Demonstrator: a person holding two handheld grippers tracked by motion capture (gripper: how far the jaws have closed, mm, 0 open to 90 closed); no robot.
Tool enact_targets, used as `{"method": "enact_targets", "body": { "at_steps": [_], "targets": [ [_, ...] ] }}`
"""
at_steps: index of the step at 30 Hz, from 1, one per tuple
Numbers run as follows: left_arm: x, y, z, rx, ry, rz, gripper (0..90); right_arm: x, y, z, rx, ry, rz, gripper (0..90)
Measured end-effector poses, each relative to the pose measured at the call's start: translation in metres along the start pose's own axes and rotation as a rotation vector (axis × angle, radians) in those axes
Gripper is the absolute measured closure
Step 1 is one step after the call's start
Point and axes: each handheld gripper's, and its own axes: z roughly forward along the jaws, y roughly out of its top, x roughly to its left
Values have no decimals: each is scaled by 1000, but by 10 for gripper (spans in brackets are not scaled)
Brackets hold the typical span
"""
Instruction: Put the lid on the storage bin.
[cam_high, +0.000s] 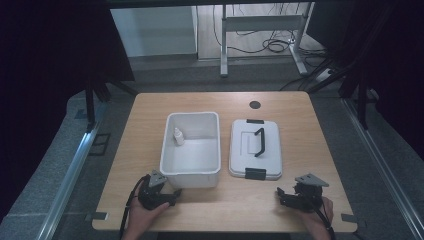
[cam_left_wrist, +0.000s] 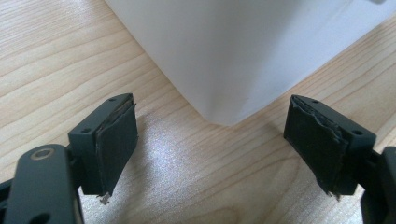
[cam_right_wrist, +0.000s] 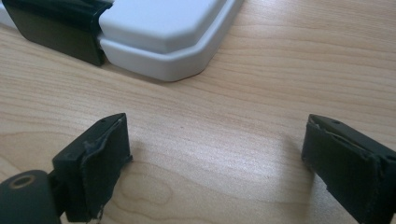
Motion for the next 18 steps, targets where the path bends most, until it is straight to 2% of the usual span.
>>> {"method": "enact_targets", "body": {
  "at_steps": [18],
  "targets": [
    [0, 1, 1, 0, -4, 2, 173, 0, 0, 0, -1, 0, -1, 82]
  ]
}}
